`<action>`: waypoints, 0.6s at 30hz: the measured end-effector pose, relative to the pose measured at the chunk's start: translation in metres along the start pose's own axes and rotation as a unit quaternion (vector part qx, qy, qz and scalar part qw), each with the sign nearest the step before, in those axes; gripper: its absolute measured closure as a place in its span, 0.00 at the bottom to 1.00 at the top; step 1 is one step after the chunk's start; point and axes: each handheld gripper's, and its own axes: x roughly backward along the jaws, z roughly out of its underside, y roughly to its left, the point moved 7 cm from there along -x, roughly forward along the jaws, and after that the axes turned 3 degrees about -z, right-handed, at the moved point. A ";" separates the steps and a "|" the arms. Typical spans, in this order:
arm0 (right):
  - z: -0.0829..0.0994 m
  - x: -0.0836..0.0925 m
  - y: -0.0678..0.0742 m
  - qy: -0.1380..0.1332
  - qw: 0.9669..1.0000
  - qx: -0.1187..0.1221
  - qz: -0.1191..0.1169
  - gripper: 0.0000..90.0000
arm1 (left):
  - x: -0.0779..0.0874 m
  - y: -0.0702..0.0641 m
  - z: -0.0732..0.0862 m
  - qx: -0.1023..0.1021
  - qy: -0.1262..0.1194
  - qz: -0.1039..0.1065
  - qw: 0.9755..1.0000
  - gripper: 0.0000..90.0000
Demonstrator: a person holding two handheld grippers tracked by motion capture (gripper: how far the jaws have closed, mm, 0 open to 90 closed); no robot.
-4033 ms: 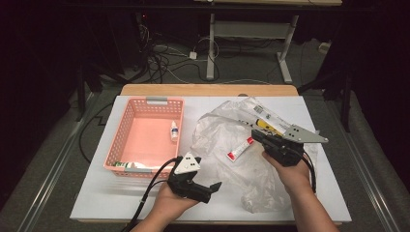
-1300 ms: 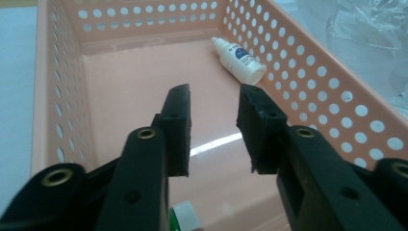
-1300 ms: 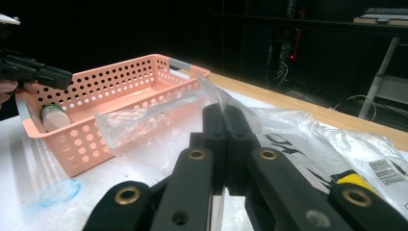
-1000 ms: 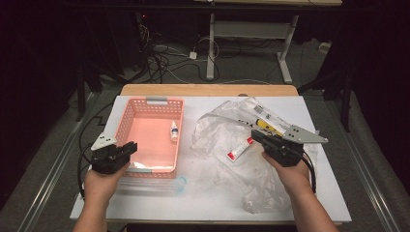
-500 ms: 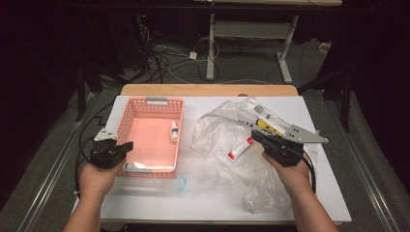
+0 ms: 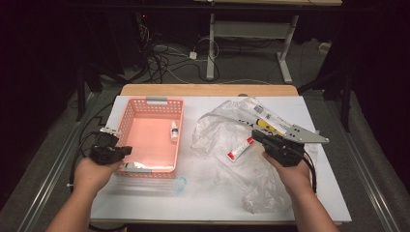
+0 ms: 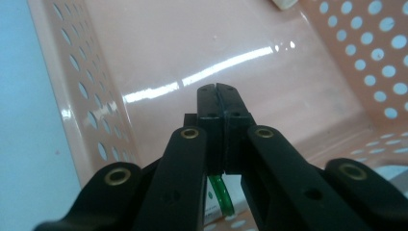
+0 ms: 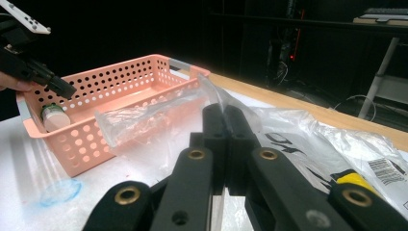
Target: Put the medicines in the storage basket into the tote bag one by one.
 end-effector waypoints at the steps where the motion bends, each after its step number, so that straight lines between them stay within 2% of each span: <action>1: 0.000 0.000 0.000 0.000 1.000 0.000 0.000 1.00 | 0.001 0.001 0.000 -0.005 0.006 -0.014 1.000 0.97; 2: 0.000 0.000 0.000 0.000 1.000 0.000 0.000 1.00 | 0.002 0.001 0.000 -0.012 0.010 -0.022 1.000 0.97; 4: 0.000 0.000 0.000 0.000 1.000 0.000 -0.001 1.00 | 0.003 0.000 0.002 -0.014 0.031 -0.015 0.999 0.97; 7: 0.000 0.000 0.000 0.000 1.000 -0.001 -0.001 1.00 | 0.004 0.001 0.006 -0.023 0.070 -0.022 0.997 0.98; 9: 0.000 0.000 0.001 0.001 1.000 0.000 -0.002 1.00 | 0.005 0.001 0.008 -0.021 0.092 -0.021 0.995 0.98; 15: 0.000 -0.001 0.002 0.000 1.000 0.001 -0.003 1.00 | 0.012 0.002 0.013 -0.015 0.116 -0.011 0.993 0.98; 18: 0.001 -0.002 0.002 0.002 1.000 -0.001 -0.004 1.00 | 0.013 0.002 0.018 -0.009 0.134 -0.006 0.991 0.98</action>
